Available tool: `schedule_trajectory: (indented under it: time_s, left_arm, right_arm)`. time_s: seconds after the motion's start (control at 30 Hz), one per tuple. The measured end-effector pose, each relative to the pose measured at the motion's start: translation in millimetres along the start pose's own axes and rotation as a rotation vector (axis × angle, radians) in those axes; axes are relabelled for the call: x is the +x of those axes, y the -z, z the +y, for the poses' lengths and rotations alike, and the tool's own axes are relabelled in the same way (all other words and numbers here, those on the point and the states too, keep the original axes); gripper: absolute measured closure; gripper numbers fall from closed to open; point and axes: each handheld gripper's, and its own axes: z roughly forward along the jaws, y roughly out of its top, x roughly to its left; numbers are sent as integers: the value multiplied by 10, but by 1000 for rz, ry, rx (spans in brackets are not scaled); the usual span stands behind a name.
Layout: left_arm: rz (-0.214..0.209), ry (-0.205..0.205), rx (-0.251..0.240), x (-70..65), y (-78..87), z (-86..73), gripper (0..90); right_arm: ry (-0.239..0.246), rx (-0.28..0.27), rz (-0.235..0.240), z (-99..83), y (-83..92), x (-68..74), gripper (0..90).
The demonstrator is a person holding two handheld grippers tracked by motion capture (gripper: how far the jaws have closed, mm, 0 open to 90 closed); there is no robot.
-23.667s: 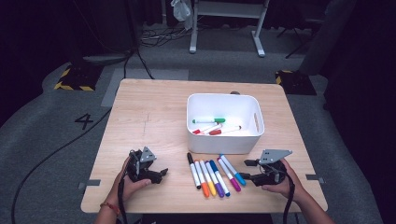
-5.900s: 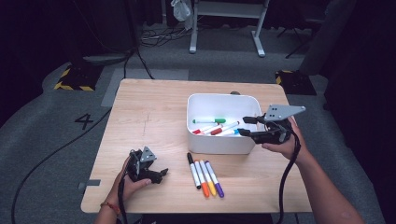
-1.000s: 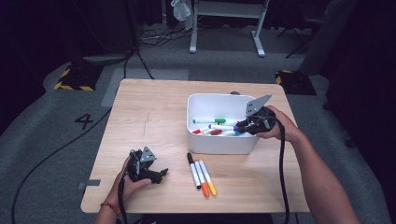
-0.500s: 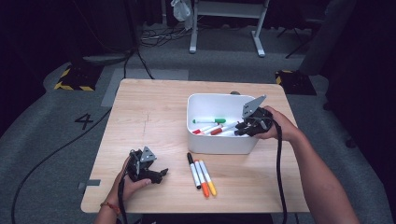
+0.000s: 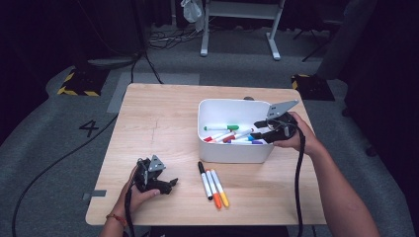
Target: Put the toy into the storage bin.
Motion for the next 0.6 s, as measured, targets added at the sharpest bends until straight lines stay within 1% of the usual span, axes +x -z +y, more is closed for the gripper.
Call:
schedule_trajectory:
  time_s: [0.03,0.07,0.17,0.2,0.27,0.3,0.33,0.37,0.4,0.43,0.47,0.5,0.53,0.57,0.6]
  left_arm:
    - [0,0,0,0,0,0,137]
    - [0,0,0,0,0,0,137]
    - [1,0,0,0,0,0,137]
    - [0,0,0,0,0,0,137]
    - [0,0,0,0,0,0,137]
    - [0,0,0,0,0,0,136]
    - [0,0,0,0,0,0,137]
    - [0,1,0,0,0,0,137]
    - [0,1,-1,-1,-1,0,137]
    - [0,0,0,0,0,0,137]
    - [0,0,0,0,0,0,137]
    - [0,0,0,0,0,0,137]
    - [0,0,0,0,0,0,137]
    - [0,0,0,0,0,0,137]
    - [0,0,0,0,0,0,137]
  right_arm:
    - [0,0,0,0,0,0,499]
    - [-28,-41,-16,-22,90,12,487]
    - [-55,-86,-43,-50,202,47,446]
    - [-62,-95,-45,-59,237,66,434]
    - [-62,-110,-63,-79,300,117,401]
    - [-71,-119,-71,-89,336,152,387]
    - [-71,-119,-71,-89,336,152,387]
    - [-72,-144,-79,-110,400,215,385]
    - [-72,-153,-81,-118,423,237,380]
    - [-85,-165,-83,-133,456,279,376]
    - [-85,-165,-83,-133,456,279,376]
    - [-89,-180,-87,-159,494,357,370]
    - [-89,-180,-87,-159,494,357,370]
    - [-92,-184,-98,-183,505,433,364]
    - [-91,-186,-95,-197,506,475,362]
